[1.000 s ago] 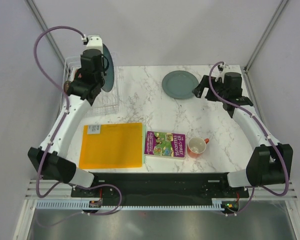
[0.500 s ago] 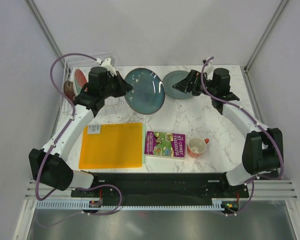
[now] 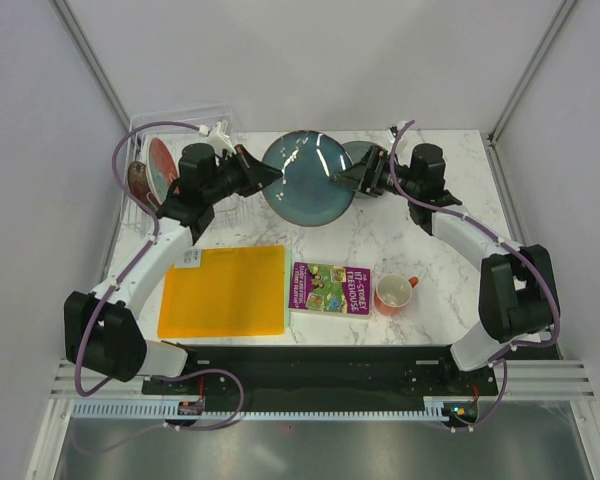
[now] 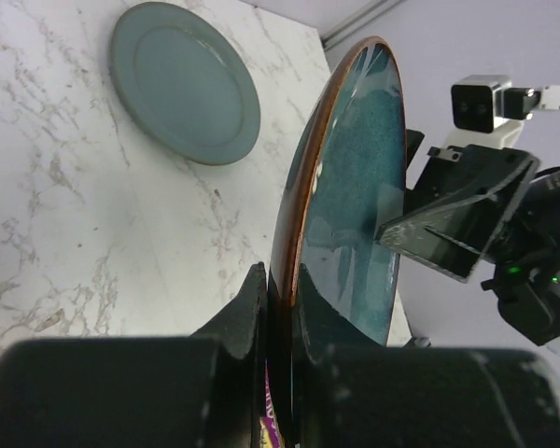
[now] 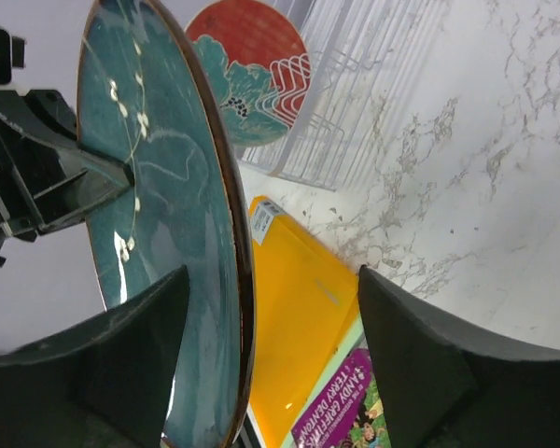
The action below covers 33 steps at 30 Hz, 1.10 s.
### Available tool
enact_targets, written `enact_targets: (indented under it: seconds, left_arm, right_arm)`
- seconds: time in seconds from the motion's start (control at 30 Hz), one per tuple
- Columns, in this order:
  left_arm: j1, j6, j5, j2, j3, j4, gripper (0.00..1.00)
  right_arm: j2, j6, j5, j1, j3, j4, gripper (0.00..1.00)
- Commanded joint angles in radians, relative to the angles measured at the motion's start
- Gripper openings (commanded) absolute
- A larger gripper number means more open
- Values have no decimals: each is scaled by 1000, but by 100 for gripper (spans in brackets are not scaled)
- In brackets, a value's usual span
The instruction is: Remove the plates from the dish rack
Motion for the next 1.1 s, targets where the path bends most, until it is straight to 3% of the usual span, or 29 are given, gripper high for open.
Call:
enact_targets:
  seconds: [0.0, 0.07, 0.1, 0.2, 0.23, 0.27, 0.3, 0.37, 0.47, 0.63, 1.07]
  left_arm:
    - [1, -143, 92, -57, 6, 276, 2]
    - [1, -151, 90, -51, -7, 298, 2]
    - [1, -149, 92, -49, -7, 301, 2]
    - [1, -117, 92, -41, -10, 296, 2]
    - [3, -69, 92, -41, -7, 266, 6]
    - [1, -38, 89, -43, -5, 244, 36]
    - [1, -7, 79, -49, 4, 214, 56]
    - [1, 76, -3, -60, 12, 90, 71]
    - [3, 186, -155, -107, -1, -22, 78]
    - [1, 326, -416, -211, -67, -83, 82]
    - [1, 510, -700, -449, -243, -120, 86]
  right_arm:
    - [2, 69, -67, 14, -15, 148, 55]
    - [0, 91, -88, 13, -26, 193, 24]
    - [-1, 97, -87, 14, -27, 195, 0]
    - [-13, 68, -61, 11, -26, 170, 0]
    - [-21, 41, -18, 8, -18, 141, 0]
    - [-33, 8, 14, 7, 8, 51, 0]
    - [-41, -62, 51, -1, 26, 0, 0]
    - [-53, -122, 149, -12, 84, -122, 0]
    - [-23, -158, 220, -65, 153, -184, 0]
    - [115, -138, 212, -171, 265, -198, 0]
    - [532, -109, 171, -245, 586, -192, 0]
